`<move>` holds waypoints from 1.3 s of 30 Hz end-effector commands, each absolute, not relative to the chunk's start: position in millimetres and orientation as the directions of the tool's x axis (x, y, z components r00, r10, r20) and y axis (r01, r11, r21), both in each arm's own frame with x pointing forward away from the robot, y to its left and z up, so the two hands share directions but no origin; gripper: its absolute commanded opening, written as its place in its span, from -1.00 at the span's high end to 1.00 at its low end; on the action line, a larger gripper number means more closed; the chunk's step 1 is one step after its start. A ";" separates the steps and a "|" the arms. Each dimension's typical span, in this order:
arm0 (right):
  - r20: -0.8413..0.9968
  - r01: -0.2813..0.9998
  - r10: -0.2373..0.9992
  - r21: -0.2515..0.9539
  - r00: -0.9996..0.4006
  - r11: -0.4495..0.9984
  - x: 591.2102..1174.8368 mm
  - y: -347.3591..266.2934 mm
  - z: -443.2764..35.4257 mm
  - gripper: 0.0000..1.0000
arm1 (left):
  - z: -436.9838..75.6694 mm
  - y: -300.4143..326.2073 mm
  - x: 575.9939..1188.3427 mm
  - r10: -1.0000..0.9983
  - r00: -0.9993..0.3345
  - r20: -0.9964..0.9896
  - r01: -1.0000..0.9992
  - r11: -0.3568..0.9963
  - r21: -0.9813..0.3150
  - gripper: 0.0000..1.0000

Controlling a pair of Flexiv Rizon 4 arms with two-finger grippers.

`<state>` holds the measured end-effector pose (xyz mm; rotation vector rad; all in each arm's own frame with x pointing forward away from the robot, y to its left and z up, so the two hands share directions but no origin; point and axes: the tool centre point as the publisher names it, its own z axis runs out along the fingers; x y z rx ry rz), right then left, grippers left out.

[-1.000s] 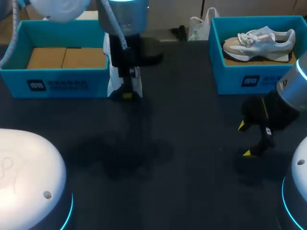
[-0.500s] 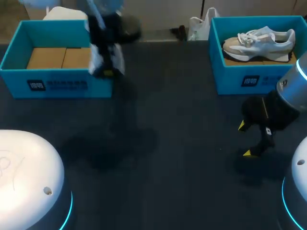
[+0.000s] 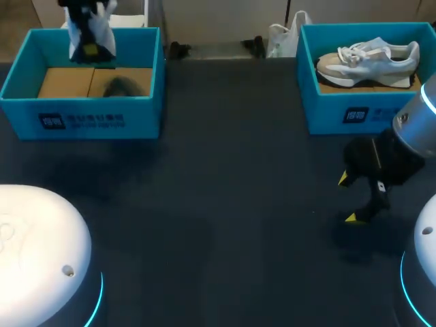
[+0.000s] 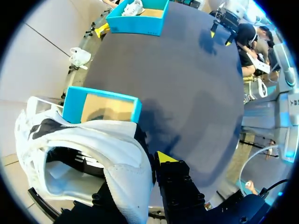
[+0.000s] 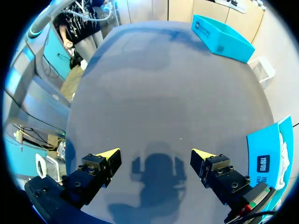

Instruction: Take the shoe out of the shoebox, open the shoe tongue, remove and reinsert the insole, then place the shoe into the shoebox

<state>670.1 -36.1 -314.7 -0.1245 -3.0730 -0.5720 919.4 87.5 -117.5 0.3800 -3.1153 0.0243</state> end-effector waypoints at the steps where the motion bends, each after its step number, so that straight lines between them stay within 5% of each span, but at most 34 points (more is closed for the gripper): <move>1: 0.025 0.080 0.076 0.357 -0.997 0.931 669.1 -35.7 -315.2 -1.00 | -117.0 91.2 925.9 -0.238 -0.971 0.026 -0.239 0.971 -0.021 1.00; 11: 0.025 0.080 0.076 0.357 -0.997 0.931 669.1 -35.7 -315.2 -1.00 | -118.0 93.3 928.3 -0.232 -0.972 0.032 -0.233 0.972 -0.017 1.00; 31: 0.025 0.080 0.076 0.357 -0.997 0.931 669.1 -35.7 -315.2 -1.00 | -174.0 258.9 1094.7 -0.185 -0.982 0.043 -0.186 0.982 -0.040 1.00; 36: 0.025 0.080 0.076 0.357 -0.997 0.931 669.1 -35.7 -315.2 -1.00 | -178.3 274.2 1104.3 -0.032 -0.999 0.032 -0.034 0.998 -0.060 1.00; 39: 0.025 0.080 0.076 0.357 -0.997 0.931 669.1 -35.7 -315.2 -1.00 | -175.1 279.4 1095.9 0.235 -0.972 0.011 0.234 0.972 -0.012 1.00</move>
